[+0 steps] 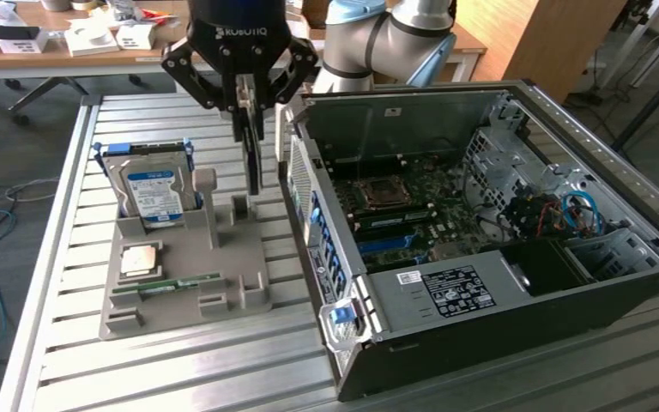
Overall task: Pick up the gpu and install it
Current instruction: 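Pick up the gpu and move the gpu toward the slot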
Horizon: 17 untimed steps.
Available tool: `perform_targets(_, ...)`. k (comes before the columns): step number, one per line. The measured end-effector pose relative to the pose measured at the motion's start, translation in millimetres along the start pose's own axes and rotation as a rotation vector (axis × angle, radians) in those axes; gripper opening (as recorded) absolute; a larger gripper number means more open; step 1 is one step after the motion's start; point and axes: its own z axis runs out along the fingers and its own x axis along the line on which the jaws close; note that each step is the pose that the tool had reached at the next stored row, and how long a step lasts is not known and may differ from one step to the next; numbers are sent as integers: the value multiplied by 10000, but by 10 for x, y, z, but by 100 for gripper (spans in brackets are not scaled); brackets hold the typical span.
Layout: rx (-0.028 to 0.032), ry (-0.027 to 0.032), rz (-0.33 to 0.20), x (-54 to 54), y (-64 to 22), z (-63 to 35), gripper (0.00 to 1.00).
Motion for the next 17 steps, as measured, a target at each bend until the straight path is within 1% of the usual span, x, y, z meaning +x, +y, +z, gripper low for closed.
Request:
perform_targets(5,-1,-1,0,-3,3,-74,26)
perform_targets(13,1,2,-2,-9,3,-78,26)
perform_targets(17,-1,0,-1,-62,5,-75,26)
